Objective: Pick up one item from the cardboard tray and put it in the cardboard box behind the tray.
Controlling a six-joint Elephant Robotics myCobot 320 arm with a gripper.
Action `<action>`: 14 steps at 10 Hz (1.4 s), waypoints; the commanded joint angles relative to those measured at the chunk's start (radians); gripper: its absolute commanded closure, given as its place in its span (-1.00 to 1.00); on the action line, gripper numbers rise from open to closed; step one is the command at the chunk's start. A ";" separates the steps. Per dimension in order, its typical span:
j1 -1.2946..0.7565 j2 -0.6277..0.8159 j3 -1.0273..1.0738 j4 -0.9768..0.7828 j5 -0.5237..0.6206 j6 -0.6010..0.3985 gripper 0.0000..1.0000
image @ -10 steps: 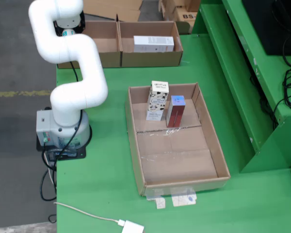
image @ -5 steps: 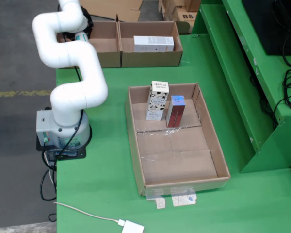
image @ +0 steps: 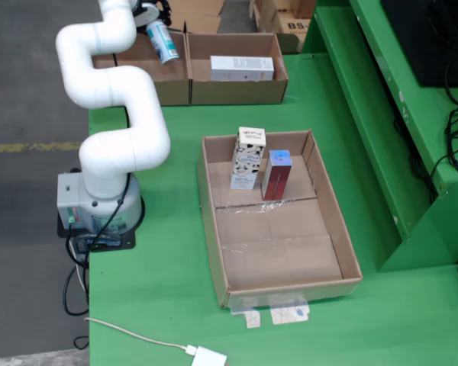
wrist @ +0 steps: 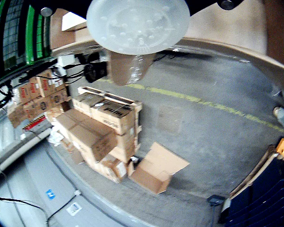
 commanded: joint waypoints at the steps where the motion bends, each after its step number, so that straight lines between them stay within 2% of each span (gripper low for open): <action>1: 0.003 0.035 0.031 0.136 -0.079 0.001 1.00; 9: 0.003 0.035 0.031 0.136 -0.079 0.001 1.00; 14: 0.003 0.035 0.031 0.136 -0.079 -0.001 0.00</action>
